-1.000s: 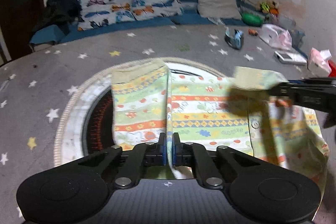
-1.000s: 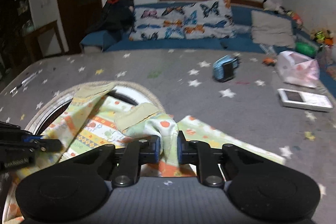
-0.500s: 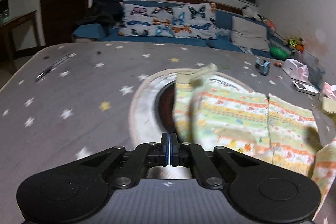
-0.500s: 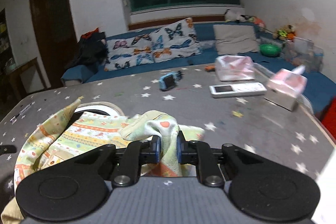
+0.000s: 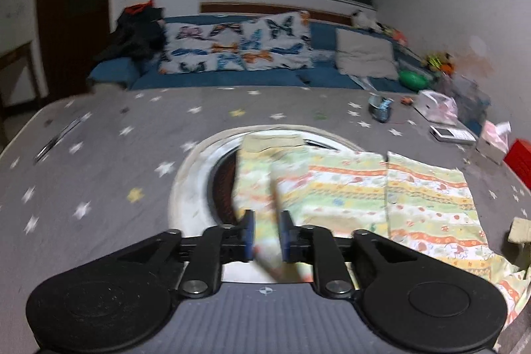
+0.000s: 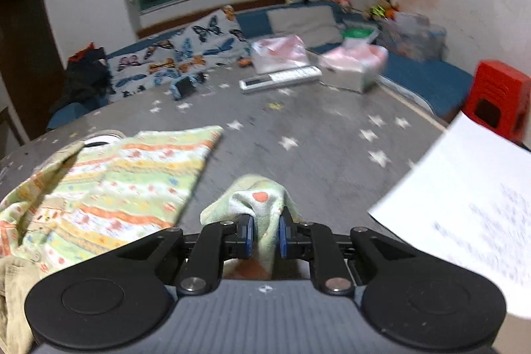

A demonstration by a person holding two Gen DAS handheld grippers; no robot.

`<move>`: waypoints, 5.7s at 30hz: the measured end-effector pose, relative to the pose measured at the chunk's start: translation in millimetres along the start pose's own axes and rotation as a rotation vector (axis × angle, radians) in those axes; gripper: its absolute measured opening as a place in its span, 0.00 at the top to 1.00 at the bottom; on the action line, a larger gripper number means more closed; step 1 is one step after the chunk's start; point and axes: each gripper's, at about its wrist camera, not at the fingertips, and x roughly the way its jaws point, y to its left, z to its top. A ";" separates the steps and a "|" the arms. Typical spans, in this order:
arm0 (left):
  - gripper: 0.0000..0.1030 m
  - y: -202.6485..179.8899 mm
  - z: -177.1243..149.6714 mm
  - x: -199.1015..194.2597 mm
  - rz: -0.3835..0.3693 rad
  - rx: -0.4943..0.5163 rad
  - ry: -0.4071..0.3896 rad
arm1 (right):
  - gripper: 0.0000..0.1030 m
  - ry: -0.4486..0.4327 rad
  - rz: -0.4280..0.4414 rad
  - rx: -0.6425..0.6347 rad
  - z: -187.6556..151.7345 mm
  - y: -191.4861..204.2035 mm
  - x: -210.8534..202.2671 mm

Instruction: Fold clothes

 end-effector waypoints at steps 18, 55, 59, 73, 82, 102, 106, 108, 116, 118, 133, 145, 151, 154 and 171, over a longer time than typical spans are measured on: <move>0.95 1.2 10.3 85.9 0.103 0.032 0.122 | 0.64 -0.056 -0.098 -0.006 -6.3 -17.0 -31.7; 0.60 45.3 -65.4 -56.8 0.292 0.067 -0.034 | 0.63 0.108 0.187 -0.241 31.5 99.4 79.8; 0.61 32.5 -56.6 -41.9 0.230 0.150 -0.016 | 0.63 0.126 0.166 -0.233 43.0 101.5 104.6; 0.82 36.2 -63.0 13.9 0.192 0.279 0.070 | 0.95 0.116 0.126 -0.253 67.3 123.0 155.1; 0.86 46.3 -60.0 17.7 0.203 0.233 0.080 | 0.96 0.110 0.130 -0.318 90.7 172.5 199.7; 0.99 76.7 -50.8 -16.8 0.218 0.011 -0.072 | 0.73 0.057 0.219 -0.406 67.8 151.2 106.8; 0.99 121.2 -57.0 -58.8 0.279 -0.224 -0.167 | 0.68 0.067 0.254 -0.433 45.9 146.3 80.5; 0.99 133.8 -67.3 -62.5 0.295 -0.287 -0.160 | 0.66 0.083 0.272 -0.449 32.9 144.9 70.4; 0.99 171.3 -96.6 -67.7 0.365 -0.466 -0.155 | 0.65 0.141 0.316 -0.510 -16.4 146.7 39.0; 0.99 176.6 -95.8 -66.4 0.394 -0.470 -0.168 | 0.61 0.142 0.329 -0.524 -23.7 150.5 33.8; 0.95 192.7 -116.5 -67.6 0.488 -0.448 -0.080 | 0.58 0.063 0.333 -0.412 -26.3 130.8 2.2; 0.78 178.2 -107.3 -87.0 0.450 -0.459 -0.080 | 0.58 0.010 0.066 -0.242 46.9 62.0 63.9; 0.72 142.2 -92.0 -83.7 0.354 -0.373 -0.088 | 0.70 0.098 0.023 -0.250 40.4 69.5 108.8; 0.69 118.1 -84.5 -75.5 0.277 -0.320 -0.084 | 0.90 0.070 -0.012 -0.281 30.9 69.7 98.7; 0.58 -14.9 -54.7 -27.4 -0.098 -0.052 -0.043 | 0.92 -0.061 -0.218 -0.042 -28.6 -12.4 -28.7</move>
